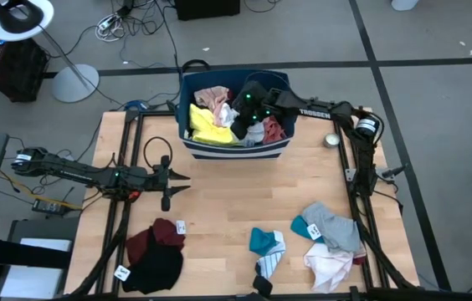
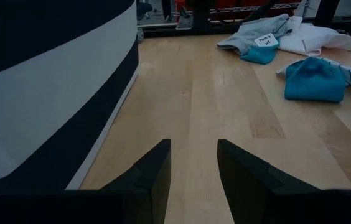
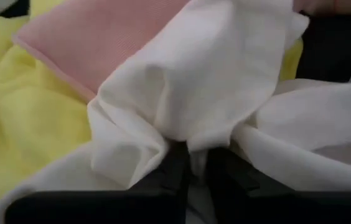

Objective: Sort clothes
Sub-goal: Put the white shirt into the blue laundry bin, then put the blue sock into the blue laundry bin

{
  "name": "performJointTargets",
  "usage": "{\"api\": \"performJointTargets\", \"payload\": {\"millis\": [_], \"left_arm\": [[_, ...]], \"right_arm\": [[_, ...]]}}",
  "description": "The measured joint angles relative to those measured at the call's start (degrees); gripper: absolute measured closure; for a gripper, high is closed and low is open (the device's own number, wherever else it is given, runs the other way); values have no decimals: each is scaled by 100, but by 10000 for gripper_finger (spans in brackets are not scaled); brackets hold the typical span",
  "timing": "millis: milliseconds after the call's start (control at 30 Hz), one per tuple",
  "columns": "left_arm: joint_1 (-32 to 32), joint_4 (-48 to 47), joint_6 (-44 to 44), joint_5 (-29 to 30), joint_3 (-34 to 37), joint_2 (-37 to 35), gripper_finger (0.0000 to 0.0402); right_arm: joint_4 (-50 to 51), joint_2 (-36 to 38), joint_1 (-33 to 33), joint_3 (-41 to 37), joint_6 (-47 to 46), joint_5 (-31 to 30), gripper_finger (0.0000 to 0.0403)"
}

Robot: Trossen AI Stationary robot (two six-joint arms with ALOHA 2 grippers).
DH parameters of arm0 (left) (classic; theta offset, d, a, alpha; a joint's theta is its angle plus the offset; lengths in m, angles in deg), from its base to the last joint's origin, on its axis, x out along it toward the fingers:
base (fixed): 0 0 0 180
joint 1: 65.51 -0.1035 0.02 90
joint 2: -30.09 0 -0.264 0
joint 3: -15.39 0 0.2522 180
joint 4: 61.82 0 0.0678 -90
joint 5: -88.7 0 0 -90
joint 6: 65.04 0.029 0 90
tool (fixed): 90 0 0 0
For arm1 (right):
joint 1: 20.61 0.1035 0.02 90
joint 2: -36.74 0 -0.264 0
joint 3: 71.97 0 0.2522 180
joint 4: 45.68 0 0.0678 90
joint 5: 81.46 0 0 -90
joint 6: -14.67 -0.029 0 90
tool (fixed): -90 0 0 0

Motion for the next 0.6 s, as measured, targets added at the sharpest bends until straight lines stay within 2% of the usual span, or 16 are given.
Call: {"api": "performJointTargets", "payload": {"millis": [233,400,600], "left_arm": [[-1,-2,0,0,0,-2,266],[0,1,-15,-1,0,-1,266],[1,2,-24,-2,0,0,266]], "right_arm": [[142,852,-88,-23,32,36,304],[386,1623,-179,-23,42,40,288],[1416,2575,-207,-23,192,-262,288]]}}
